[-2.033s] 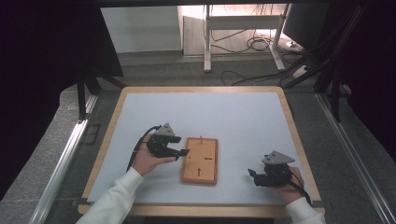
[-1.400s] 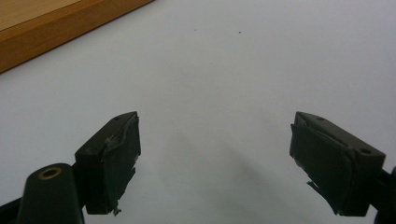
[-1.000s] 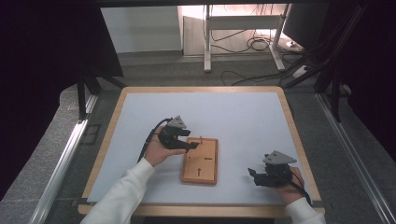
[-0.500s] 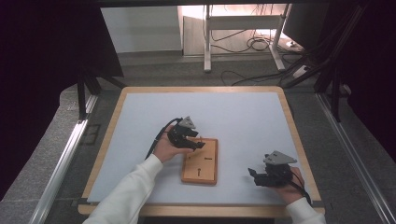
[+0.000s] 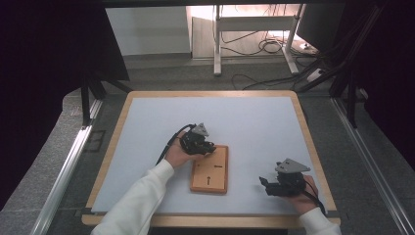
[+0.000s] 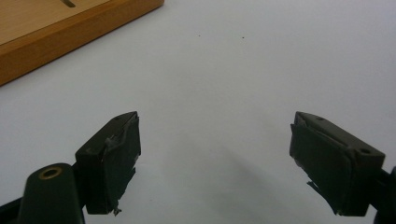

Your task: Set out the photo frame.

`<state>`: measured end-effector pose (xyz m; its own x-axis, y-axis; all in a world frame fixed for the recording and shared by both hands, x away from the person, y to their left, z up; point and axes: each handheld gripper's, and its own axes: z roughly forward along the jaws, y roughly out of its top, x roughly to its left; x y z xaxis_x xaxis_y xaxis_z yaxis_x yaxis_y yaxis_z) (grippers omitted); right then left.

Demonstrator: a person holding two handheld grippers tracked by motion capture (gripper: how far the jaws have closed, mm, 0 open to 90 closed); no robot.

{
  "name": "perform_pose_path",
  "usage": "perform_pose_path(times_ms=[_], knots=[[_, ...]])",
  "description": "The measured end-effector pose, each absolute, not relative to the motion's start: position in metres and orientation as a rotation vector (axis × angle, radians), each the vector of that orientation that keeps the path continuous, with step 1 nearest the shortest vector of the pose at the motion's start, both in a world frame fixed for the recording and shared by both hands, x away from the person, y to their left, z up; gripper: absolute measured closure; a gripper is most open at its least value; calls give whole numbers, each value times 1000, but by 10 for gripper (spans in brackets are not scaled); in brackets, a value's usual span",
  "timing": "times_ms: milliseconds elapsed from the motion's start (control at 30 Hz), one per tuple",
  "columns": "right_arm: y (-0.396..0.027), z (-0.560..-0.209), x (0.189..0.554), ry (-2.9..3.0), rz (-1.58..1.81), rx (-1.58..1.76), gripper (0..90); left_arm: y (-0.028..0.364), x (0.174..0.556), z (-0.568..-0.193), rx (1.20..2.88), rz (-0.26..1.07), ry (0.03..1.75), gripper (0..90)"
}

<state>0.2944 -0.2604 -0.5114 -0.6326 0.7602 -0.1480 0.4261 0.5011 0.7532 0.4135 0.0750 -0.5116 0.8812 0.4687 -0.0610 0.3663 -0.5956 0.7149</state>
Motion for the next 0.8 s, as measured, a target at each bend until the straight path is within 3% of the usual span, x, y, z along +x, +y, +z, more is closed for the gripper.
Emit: perform_pose_path(times_ms=[233,800], knots=[[-258,-512,294,2290,959,962,169,77,418,-512,2256,150,620,842],[-254,-510,291,2292,990,915,169,77,422,-510,2263,87,663,847]])
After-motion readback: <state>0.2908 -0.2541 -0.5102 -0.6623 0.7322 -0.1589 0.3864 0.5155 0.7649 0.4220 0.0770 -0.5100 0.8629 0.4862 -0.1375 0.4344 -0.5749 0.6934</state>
